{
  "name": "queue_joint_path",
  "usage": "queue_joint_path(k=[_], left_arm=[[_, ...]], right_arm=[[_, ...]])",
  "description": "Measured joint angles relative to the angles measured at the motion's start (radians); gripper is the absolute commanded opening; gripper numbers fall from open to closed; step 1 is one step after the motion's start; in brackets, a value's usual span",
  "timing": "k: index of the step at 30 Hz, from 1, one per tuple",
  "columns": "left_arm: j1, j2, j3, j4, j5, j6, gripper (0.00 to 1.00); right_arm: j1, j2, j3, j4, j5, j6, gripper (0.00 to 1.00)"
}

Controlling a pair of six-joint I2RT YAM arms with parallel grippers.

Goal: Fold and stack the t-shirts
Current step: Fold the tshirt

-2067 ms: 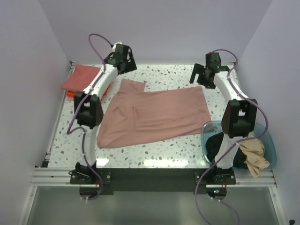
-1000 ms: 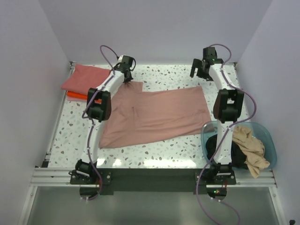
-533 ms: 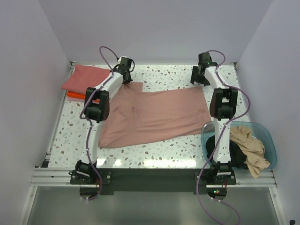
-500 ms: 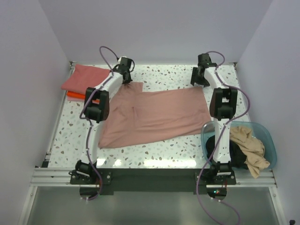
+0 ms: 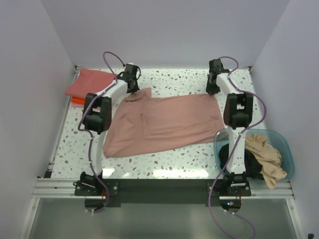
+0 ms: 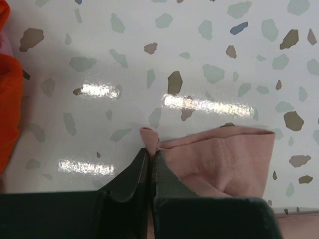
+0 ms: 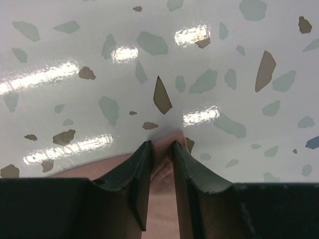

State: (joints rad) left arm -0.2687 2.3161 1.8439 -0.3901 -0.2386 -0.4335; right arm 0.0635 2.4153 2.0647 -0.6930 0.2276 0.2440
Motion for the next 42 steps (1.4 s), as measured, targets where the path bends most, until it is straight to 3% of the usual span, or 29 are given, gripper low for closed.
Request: queue_joint_path(k=[4,9,20,42], left_arm=[[0.000,-0.034,-0.010,0.020,0.001,0.012,0.00],[-0.002,-0.113,-0.071,0.077,0.001,0.032,0.00],[-0.023,-0.397,-0.459,0.218,0.028,0.027,0.00],[-0.060,-0.869,-0.934,0.296,0.024,-0.079,0.00]], right_arm=[[0.002,-0.003,-0.003,-0.002,0.000,0.000,0.00],[0.007,-0.016,-0.024,0.000,0.013,-0.002,0.00],[0.010,-0.227,-0.285,0.059,0.008,-0.002,0.00],[0.010,-0.328,-0.359,0.063,0.014,-0.023,0.00]])
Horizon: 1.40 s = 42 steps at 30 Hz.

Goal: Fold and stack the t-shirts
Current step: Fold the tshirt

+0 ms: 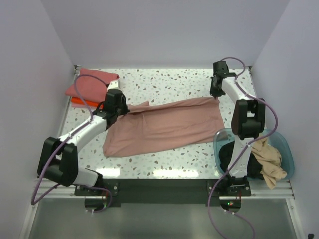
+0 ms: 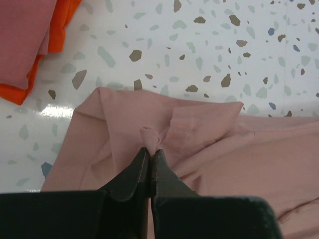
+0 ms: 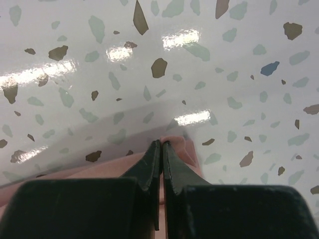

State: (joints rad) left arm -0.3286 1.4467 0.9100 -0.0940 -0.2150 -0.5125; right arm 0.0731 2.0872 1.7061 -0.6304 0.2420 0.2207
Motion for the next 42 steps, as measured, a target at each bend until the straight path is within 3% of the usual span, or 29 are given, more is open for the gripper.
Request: queue_joint_path(k=[7,17,18,19,25,26,28,30,32,33,34,35,36,42], left_arm=[[-0.033,-0.188,-0.154,0.001,-0.014,-0.051,0.00],[-0.088,-0.307,-0.329,-0.020,-0.017,-0.160,0.00],[-0.097,-0.319,-0.346,-0.026,-0.017,-0.175,0.01],[-0.106,-0.333,-0.361,-0.034,-0.016,-0.188,0.08],[-0.162,-0.402,-0.414,-0.106,-0.003,-0.257,0.26],[-0.172,-0.415,-0.417,-0.125,0.003,-0.265,0.32],[-0.195,-0.444,-0.418,-0.164,0.011,-0.280,0.35],[-0.224,-0.489,-0.418,-0.204,0.023,-0.288,0.42],[-0.250,-0.545,-0.418,-0.242,0.031,-0.288,0.55],[-0.259,-0.571,-0.417,-0.261,0.031,-0.289,0.70],[-0.264,-0.594,-0.415,-0.278,0.024,-0.290,0.76],[-0.266,-0.608,-0.410,-0.297,0.010,-0.293,0.92],[-0.267,-0.613,-0.401,-0.313,-0.008,-0.291,0.98],[-0.267,-0.425,-0.280,-0.340,-0.090,-0.300,1.00]], right_arm=[[0.001,-0.036,-0.031,-0.005,-0.003,-0.017,0.00],[0.001,-0.075,-0.130,0.012,-0.016,-0.021,0.00],[0.001,-0.078,-0.141,0.016,-0.016,-0.021,0.00],[0.001,-0.080,-0.150,0.018,-0.015,-0.021,0.00],[0.001,-0.099,-0.211,0.020,0.005,-0.013,0.19],[0.001,-0.099,-0.213,0.019,0.012,-0.010,0.34],[0.001,-0.100,-0.214,0.016,0.032,-0.001,0.41],[0.001,-0.106,-0.214,0.012,0.045,0.013,0.80],[0.001,-0.123,-0.214,0.004,0.059,0.018,0.99],[0.001,-0.135,-0.214,0.000,0.062,0.021,0.99],[0.001,-0.149,-0.214,-0.003,0.064,0.023,0.99],[0.001,-0.164,-0.214,-0.005,0.061,0.025,0.99],[0.001,-0.180,-0.215,-0.005,0.055,0.028,0.99],[0.034,-0.336,-0.310,0.016,-0.015,0.032,0.99]])
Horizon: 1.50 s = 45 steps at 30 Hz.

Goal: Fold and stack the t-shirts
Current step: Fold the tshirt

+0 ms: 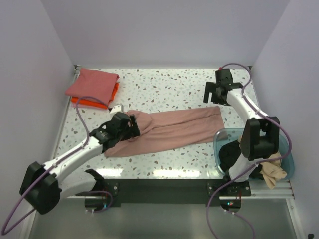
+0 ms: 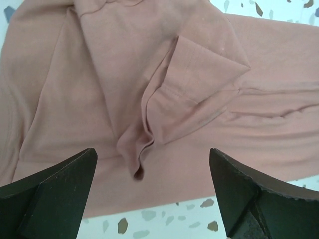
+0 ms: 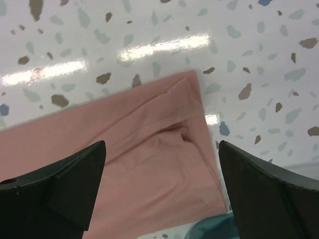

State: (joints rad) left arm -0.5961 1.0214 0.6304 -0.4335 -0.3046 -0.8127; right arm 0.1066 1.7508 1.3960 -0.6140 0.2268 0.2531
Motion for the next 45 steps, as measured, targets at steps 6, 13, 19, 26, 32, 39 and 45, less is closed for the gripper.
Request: queue_joint_path(k=[6,13,19,26,32,39,45], left_arm=[[0.003,0.307,0.146,0.026,-0.034,0.024,0.96],[0.019,0.370,0.150,0.023,-0.042,0.022,0.40],[0.019,0.370,0.108,0.037,-0.003,0.027,0.00],[0.019,0.311,0.050,0.027,0.018,0.011,0.00],[0.019,0.124,0.024,0.023,0.052,-0.013,0.00],[-0.010,0.076,0.008,0.010,0.064,-0.096,0.00],[-0.136,0.081,-0.008,-0.007,0.042,-0.237,0.00]], right_arm=[[0.084,-0.129,-0.106,0.006,-0.063,0.007,0.99],[0.076,-0.196,-0.188,0.006,-0.071,0.025,0.99],[0.076,-0.229,-0.208,-0.003,-0.061,0.035,0.98],[0.076,-0.262,-0.209,-0.002,-0.060,0.042,0.99],[0.076,-0.266,-0.214,-0.002,-0.061,0.042,0.99],[0.076,-0.274,-0.225,-0.006,-0.061,0.043,0.99],[0.076,-0.305,-0.227,-0.006,-0.061,0.043,0.99]])
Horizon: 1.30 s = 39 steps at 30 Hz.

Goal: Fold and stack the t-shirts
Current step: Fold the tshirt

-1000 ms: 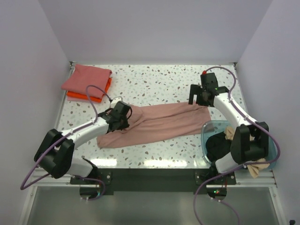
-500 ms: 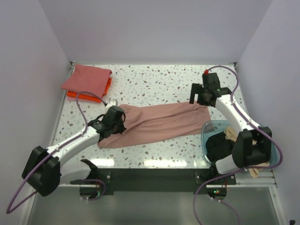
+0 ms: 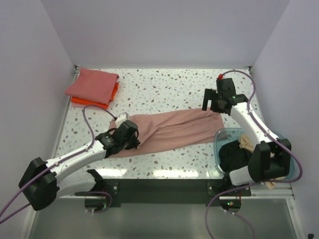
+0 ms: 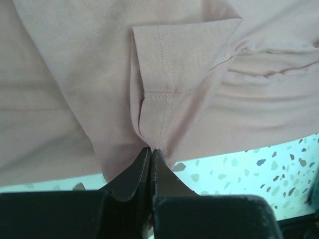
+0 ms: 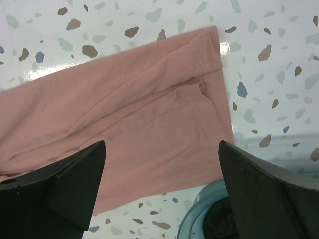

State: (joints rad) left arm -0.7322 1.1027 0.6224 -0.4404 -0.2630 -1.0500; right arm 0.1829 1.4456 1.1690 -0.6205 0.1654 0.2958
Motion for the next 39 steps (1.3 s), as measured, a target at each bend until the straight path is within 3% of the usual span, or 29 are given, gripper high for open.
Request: queue_joint_path(k=[2,3,6,7,11,12,14,19,26,32,35,39], left_arm=[[-0.039,0.008,0.000,-0.010,-0.019,-0.047,0.00],[-0.052,0.017,0.000,-0.016,-0.027,-0.067,0.07],[-0.066,0.064,0.005,-0.033,-0.040,-0.098,0.30],[-0.069,0.089,0.011,-0.046,-0.043,-0.108,0.43],[-0.083,0.134,0.040,-0.071,-0.046,-0.108,0.73],[-0.089,0.132,0.050,-0.076,-0.047,-0.105,0.87],[-0.102,0.123,0.074,-0.079,-0.051,-0.090,1.00],[-0.099,0.087,0.159,-0.117,-0.119,-0.053,1.00],[0.118,0.204,0.292,-0.182,-0.191,0.023,1.00],[0.164,0.345,0.313,-0.203,-0.188,0.046,0.81],[0.169,0.385,0.313,-0.209,-0.188,0.046,0.77],[0.179,0.431,0.313,-0.214,-0.188,0.046,0.58]], right_arm=[[0.000,-0.002,0.000,0.000,0.000,0.000,0.99],[0.000,-0.002,0.000,0.000,0.000,0.000,0.99],[0.000,-0.002,-0.003,0.000,0.000,0.000,0.99],[0.000,-0.002,-0.004,0.000,0.000,0.000,0.99],[0.000,-0.002,-0.006,0.000,-0.003,-0.001,0.98],[0.000,-0.002,-0.007,0.001,-0.007,-0.003,0.99],[0.000,-0.002,-0.012,0.003,-0.034,-0.006,0.99],[0.010,-0.002,-0.017,0.017,-0.113,-0.022,0.99],[0.138,0.009,-0.015,0.035,-0.156,-0.037,0.99],[0.255,0.069,-0.010,0.057,-0.158,-0.016,0.99],[0.283,0.100,-0.011,0.075,-0.156,0.011,0.99],[0.288,0.140,-0.014,0.082,-0.131,0.034,0.99]])
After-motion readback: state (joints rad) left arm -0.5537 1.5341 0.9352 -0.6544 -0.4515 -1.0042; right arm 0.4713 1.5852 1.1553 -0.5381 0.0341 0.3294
